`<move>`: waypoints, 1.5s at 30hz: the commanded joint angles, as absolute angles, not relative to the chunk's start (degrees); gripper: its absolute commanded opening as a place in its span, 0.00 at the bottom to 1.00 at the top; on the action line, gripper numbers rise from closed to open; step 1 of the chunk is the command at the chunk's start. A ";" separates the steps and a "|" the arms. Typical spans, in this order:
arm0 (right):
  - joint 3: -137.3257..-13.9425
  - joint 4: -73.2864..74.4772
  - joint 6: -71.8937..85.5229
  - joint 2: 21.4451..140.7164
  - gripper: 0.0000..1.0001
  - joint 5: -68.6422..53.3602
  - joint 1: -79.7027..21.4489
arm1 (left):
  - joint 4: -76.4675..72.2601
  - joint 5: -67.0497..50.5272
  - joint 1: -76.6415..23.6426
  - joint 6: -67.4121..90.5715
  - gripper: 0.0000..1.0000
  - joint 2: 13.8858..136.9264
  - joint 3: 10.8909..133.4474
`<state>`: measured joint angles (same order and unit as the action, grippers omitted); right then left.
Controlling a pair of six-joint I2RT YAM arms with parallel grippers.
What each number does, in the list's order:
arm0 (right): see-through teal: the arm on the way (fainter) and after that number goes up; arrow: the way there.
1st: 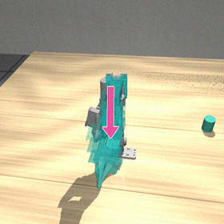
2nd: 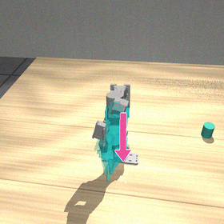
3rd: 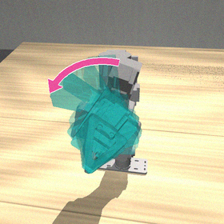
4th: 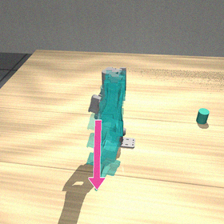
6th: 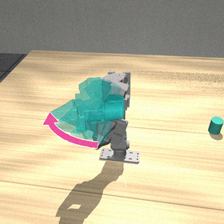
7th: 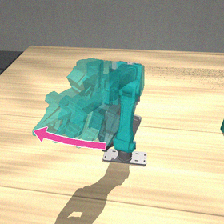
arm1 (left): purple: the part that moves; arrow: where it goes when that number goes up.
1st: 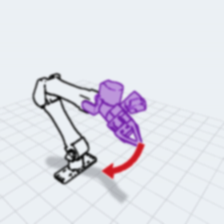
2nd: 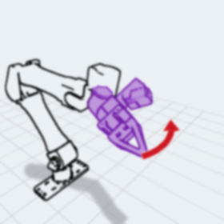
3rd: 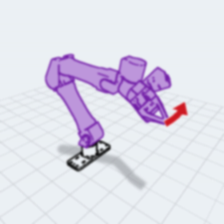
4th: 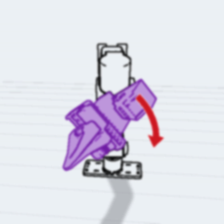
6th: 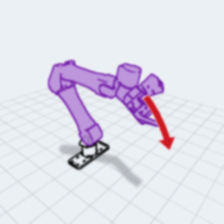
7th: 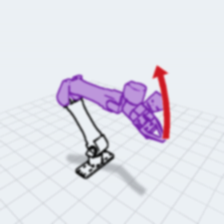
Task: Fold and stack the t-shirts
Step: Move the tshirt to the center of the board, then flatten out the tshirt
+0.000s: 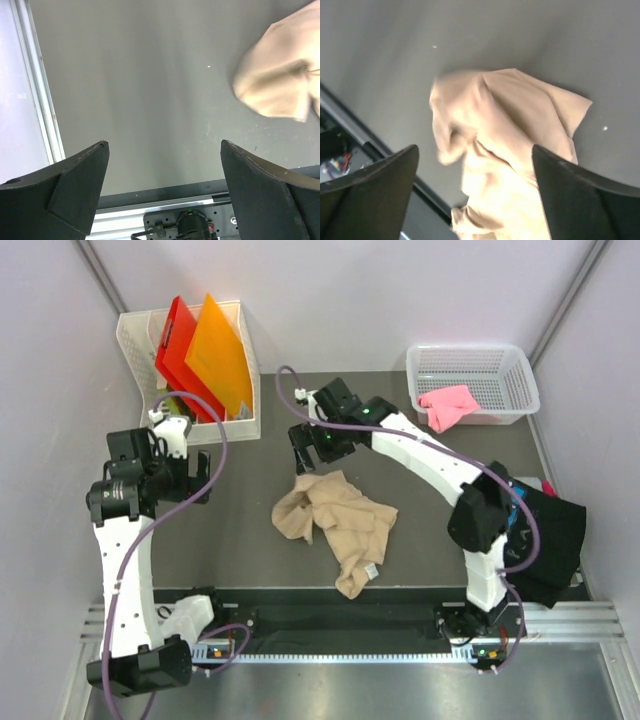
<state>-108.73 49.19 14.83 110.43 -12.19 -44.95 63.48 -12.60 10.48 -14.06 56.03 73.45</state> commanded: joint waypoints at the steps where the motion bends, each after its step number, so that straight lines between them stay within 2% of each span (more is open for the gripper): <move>1: -114.35 50.54 12.57 113.64 1.00 -6.80 -45.00 | 64.07 -12.92 10.81 -16.08 0.97 56.77 76.46; 6: -107.16 50.27 14.94 105.93 1.00 -1.59 -40.79 | 65.12 -15.81 10.72 -18.89 0.97 57.74 77.69; 12: -85.37 50.54 20.29 89.23 1.00 2.11 -40.60 | 68.11 -23.28 10.11 -22.67 0.92 61.34 77.87; 16: -69.05 49.58 28.01 79.91 0.96 4.21 -40.52 | 68.21 -23.65 4.77 -22.94 0.89 65.47 76.65; 21: -58.12 45.10 33.57 73.57 0.92 3.61 -39.55 | 62.95 -18.99 -4.19 -22.33 0.88 67.76 72.52; 24: -55.47 42.38 34.45 73.91 0.90 2.56 -39.03 | 58.82 -15.22 -9.47 -21.45 0.88 69.78 70.41; 28: -53.27 37.64 35.68 76.46 0.78 0.26 -37.44 | 54.51 -13.18 -13.70 -19.78 0.87 74.25 68.91; 32: -52.38 33.67 36.56 79.45 0.51 -3.42 -34.73 | 50.29 -13.97 -15.47 -16.36 0.85 78.30 67.86; 35: -53.35 32.26 36.21 81.91 0.45 -3.96 -32.71 | 47.55 -14.59 -17.13 -14.42 0.83 80.85 67.06; 45: -55.37 32.08 31.99 85.78 0.45 -6.68 -26.81 | 43.42 -14.41 -24.69 -10.46 0.88 86.04 66.97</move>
<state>-52.62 34.48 34.24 84.79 -4.78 -28.97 47.11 -14.26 -22.98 -12.78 84.95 66.83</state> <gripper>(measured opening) 0.448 0.879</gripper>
